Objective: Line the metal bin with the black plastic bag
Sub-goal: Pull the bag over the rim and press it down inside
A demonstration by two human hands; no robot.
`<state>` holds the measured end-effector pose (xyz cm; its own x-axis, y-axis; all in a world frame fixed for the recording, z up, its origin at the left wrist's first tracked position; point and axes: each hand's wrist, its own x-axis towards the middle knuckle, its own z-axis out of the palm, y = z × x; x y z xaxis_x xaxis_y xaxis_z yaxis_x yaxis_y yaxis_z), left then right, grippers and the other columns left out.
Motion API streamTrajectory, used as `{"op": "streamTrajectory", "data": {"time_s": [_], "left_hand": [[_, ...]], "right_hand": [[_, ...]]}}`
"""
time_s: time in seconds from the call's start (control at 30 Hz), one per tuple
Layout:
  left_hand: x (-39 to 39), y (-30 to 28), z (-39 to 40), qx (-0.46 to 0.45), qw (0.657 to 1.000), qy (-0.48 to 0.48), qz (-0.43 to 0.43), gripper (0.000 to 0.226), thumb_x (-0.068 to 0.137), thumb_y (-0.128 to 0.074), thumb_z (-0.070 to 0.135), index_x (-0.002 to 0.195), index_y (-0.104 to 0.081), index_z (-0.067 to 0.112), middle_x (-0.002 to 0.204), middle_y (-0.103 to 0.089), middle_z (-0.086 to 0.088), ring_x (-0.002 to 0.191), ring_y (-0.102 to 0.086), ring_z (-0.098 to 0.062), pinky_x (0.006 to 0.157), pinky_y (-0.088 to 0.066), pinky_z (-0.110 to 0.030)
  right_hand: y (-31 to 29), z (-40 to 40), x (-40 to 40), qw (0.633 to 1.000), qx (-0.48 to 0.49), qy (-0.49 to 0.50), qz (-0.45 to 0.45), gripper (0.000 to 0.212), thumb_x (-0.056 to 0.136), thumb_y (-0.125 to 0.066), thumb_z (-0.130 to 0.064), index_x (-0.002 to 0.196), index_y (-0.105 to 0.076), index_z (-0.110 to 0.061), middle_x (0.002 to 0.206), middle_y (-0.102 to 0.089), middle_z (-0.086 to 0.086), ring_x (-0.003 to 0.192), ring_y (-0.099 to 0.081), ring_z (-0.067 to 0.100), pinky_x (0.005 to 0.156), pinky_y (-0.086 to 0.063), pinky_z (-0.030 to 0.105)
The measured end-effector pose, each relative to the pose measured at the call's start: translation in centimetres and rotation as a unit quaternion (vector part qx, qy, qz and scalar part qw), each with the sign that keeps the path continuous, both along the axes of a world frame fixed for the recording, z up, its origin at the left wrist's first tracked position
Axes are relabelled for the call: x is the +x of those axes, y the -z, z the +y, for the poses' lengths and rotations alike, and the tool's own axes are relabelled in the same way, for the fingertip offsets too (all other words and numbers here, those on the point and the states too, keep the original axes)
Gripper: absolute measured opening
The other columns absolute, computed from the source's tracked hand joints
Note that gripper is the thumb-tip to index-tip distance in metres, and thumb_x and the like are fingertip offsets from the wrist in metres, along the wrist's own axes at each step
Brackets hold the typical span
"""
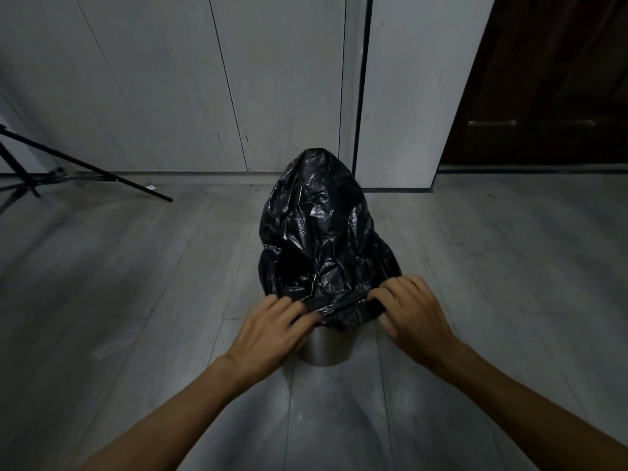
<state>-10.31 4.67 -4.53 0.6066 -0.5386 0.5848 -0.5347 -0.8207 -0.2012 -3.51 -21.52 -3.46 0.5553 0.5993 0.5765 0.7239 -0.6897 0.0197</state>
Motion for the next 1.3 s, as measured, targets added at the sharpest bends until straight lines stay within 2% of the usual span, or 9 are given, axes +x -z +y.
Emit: {"op": "streamTrajectory", "data": {"time_s": [0.17,0.4,0.67,0.8,0.9,1.0,1.07,1.2,1.3], "left_hand": [[0.1,-0.5,-0.2,0.04,0.999,0.015,0.01,0.009,0.097,-0.057,0.018,0.099,-0.065,0.014,0.08,-0.062,-0.002,0.067,-0.052,-0.019,0.06,-0.036,-0.031],[-0.8,-0.1,0.2,0.079,0.995,0.024,0.052,0.017,0.079,-0.077,0.007,0.092,-0.073,0.017,0.074,-0.067,0.003,0.065,-0.06,-0.016,0.055,-0.043,-0.027],[-0.5,-0.4,-0.4,0.126,0.979,-0.037,0.153,0.027,0.052,-0.09,0.014,0.07,-0.07,0.021,0.059,-0.066,0.004,0.052,-0.062,-0.017,0.048,-0.046,-0.021],[-0.3,0.1,-0.5,0.146,0.971,-0.047,0.184,0.026,0.049,-0.091,0.02,0.064,-0.07,0.022,0.059,-0.066,0.006,0.055,-0.063,-0.015,0.053,-0.047,-0.021],[-0.4,0.5,-0.3,0.149,0.97,-0.044,0.187,0.019,0.056,-0.086,0.024,0.062,-0.068,0.023,0.059,-0.064,0.007,0.057,-0.062,-0.014,0.06,-0.049,-0.023],[-0.7,0.7,0.0,0.119,0.978,-0.05,0.164,0.018,0.078,-0.067,0.034,0.064,-0.065,0.024,0.057,-0.062,0.006,0.055,-0.058,-0.016,0.061,-0.048,-0.026],[-0.8,0.7,0.4,0.053,0.991,-0.043,0.115,0.028,0.086,-0.059,0.031,0.059,-0.06,0.022,0.053,-0.057,0.004,0.049,-0.052,-0.018,0.058,-0.044,-0.027],[0.4,-1.3,1.5,-0.116,0.991,-0.068,-0.017,0.035,0.091,-0.059,0.027,0.057,-0.061,0.017,0.051,-0.054,0.002,0.045,-0.047,-0.017,0.049,-0.038,-0.029],[2.4,-3.8,1.6,-0.192,0.97,-0.134,-0.061,0.027,0.095,-0.057,0.026,0.074,-0.069,0.013,0.068,-0.063,-0.001,0.06,-0.054,-0.019,0.052,-0.043,-0.034]], "right_hand": [[1.0,-1.2,0.0,0.999,0.027,-0.009,0.029,0.022,0.06,-0.066,0.001,0.08,-0.063,-0.008,0.078,-0.059,0.008,0.074,-0.055,0.028,0.072,-0.044,0.035],[2.7,-2.3,0.0,0.998,-0.049,-0.021,0.039,0.02,0.064,-0.077,-0.007,0.082,-0.072,-0.014,0.078,-0.069,0.002,0.077,-0.064,0.024,0.078,-0.051,0.036],[3.3,-1.0,0.1,0.983,-0.132,0.01,0.127,0.019,0.056,-0.083,-0.011,0.072,-0.078,-0.02,0.065,-0.069,-0.001,0.064,-0.064,0.022,0.06,-0.052,0.028],[3.1,-0.5,1.0,0.933,-0.172,0.032,0.315,0.03,0.085,-0.061,-0.015,0.111,-0.074,-0.025,0.114,-0.07,-0.001,0.106,-0.06,0.021,0.085,-0.047,0.027],[1.1,-0.9,3.0,0.901,-0.122,0.077,0.408,0.037,0.082,-0.054,-0.009,0.105,-0.076,-0.027,0.114,-0.072,-0.004,0.104,-0.065,0.016,0.09,-0.051,0.028],[-2.8,-1.0,6.1,0.938,-0.056,0.242,0.239,0.026,0.085,-0.051,-0.019,0.085,-0.077,-0.017,0.089,-0.074,0.008,0.081,-0.066,0.028,0.072,-0.055,0.035],[-5.9,0.0,7.9,0.947,-0.011,0.287,0.142,0.023,0.087,-0.053,-0.019,0.085,-0.076,-0.014,0.086,-0.072,0.012,0.081,-0.063,0.031,0.073,-0.05,0.036],[-11.5,4.7,10.5,0.965,0.087,0.224,0.102,0.037,0.087,-0.049,-0.024,0.119,-0.064,-0.012,0.116,-0.068,0.013,0.113,-0.055,0.033,0.098,-0.039,0.045],[-14.5,9.3,11.8,0.958,0.161,0.174,0.162,0.057,0.096,-0.036,-0.042,0.144,-0.039,-0.013,0.145,-0.048,0.012,0.138,-0.034,0.034,0.111,-0.03,0.054]]}}
